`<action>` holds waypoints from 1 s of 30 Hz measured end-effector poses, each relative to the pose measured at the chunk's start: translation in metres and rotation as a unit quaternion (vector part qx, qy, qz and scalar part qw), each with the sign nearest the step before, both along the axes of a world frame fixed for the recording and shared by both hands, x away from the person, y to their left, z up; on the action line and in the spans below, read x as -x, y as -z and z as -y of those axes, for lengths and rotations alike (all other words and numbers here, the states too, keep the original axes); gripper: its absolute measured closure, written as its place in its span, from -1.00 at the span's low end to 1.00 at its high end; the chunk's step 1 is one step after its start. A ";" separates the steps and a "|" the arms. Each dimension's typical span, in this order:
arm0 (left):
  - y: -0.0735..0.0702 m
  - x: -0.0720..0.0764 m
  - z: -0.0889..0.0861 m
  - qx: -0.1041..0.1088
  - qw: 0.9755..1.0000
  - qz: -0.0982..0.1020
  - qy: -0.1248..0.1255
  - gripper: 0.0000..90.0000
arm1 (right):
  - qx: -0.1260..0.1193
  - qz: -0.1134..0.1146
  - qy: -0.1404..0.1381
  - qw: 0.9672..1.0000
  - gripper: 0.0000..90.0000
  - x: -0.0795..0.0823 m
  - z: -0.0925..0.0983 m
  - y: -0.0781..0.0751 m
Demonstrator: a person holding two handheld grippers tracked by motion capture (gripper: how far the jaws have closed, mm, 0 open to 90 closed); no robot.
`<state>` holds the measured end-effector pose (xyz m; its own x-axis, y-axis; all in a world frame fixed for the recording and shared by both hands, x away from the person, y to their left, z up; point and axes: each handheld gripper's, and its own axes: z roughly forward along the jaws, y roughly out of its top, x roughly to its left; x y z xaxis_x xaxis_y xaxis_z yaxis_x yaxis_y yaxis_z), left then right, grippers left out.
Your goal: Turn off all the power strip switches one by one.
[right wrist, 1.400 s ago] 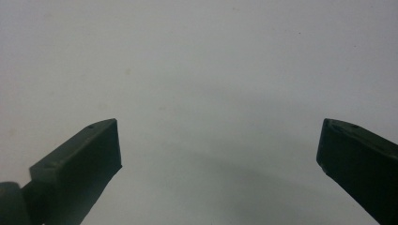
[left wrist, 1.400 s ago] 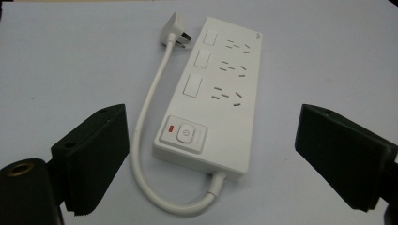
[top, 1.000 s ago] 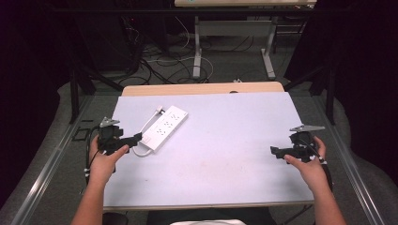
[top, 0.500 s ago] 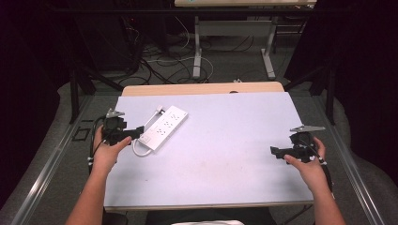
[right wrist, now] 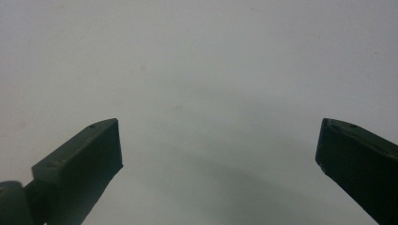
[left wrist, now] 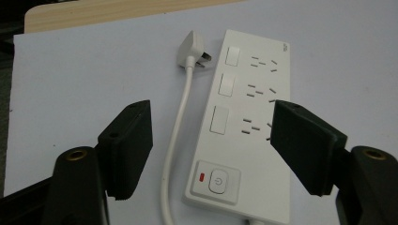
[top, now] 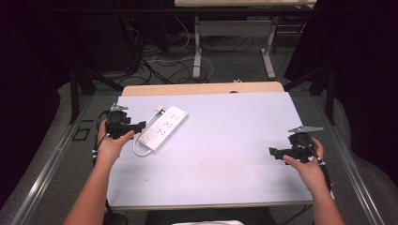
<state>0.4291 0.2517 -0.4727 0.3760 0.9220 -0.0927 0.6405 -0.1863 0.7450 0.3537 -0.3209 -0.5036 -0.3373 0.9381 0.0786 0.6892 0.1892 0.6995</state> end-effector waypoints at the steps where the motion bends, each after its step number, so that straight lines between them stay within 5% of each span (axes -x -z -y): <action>1: 0.000 -0.001 0.000 0.001 1.000 -0.002 0.000 -0.29 | 0.000 0.000 0.000 1.000 -0.99 0.000 0.000 0.000; 8: -0.001 -0.008 0.001 -0.010 1.000 -0.019 -0.002 -0.12 | -0.003 -0.006 0.002 1.000 -0.99 -0.001 -0.001 0.002; 16: 0.005 -0.015 -0.002 -0.005 0.998 -0.064 0.003 0.19 | -0.008 -0.014 0.004 1.000 -0.98 -0.001 0.000 0.004; 24: 0.008 -0.019 0.000 -0.008 0.994 -0.109 0.008 0.53 | -0.008 -0.020 0.000 1.000 -0.98 -0.002 0.000 0.006; 30: 0.007 -0.019 0.002 -0.008 0.993 -0.121 -0.001 0.75 | -0.010 -0.020 0.004 1.000 -0.98 -0.002 0.000 0.006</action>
